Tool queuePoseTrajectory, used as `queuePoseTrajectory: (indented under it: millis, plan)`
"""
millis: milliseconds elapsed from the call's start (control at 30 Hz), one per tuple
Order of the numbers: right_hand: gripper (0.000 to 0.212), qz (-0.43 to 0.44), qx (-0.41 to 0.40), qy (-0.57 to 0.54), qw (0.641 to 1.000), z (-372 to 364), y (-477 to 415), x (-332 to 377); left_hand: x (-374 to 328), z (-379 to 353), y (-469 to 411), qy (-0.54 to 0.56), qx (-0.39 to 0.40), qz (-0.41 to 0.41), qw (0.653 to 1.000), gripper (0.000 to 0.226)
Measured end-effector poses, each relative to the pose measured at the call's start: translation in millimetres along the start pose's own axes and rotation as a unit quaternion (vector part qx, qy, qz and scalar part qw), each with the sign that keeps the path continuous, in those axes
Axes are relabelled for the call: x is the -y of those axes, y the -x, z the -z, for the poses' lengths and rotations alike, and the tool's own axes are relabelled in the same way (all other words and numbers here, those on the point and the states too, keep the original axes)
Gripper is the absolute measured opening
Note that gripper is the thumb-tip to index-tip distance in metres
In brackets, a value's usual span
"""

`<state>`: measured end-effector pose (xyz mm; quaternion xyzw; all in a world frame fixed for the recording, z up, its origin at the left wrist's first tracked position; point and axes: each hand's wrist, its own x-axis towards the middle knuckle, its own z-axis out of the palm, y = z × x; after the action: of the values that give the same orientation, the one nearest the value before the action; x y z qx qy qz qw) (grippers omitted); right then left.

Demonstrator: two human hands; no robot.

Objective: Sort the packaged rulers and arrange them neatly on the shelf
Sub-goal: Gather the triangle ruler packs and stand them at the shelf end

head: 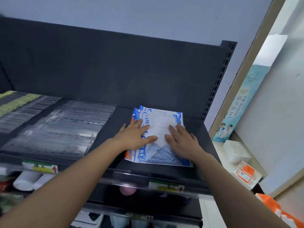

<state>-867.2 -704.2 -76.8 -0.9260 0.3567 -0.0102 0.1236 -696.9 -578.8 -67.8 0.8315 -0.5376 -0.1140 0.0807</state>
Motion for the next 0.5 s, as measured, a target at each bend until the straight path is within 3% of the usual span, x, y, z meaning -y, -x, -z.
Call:
queuePoseTrajectory:
  millis: [300, 500]
  plan:
    - [0.066, 0.02, 0.01, -0.007, 1.0, -4.3, 27.1, 3.6, 0.3, -3.9, 18.0, 0.025, 0.011, 0.014, 1.0, 0.074]
    - [0.058, -0.007, -0.083, -0.079, 0.993, 5.9, 33.6, 3.9, 5.3, 8.8, 25.5, 0.175, -0.017, 0.02, 0.984, 0.078]
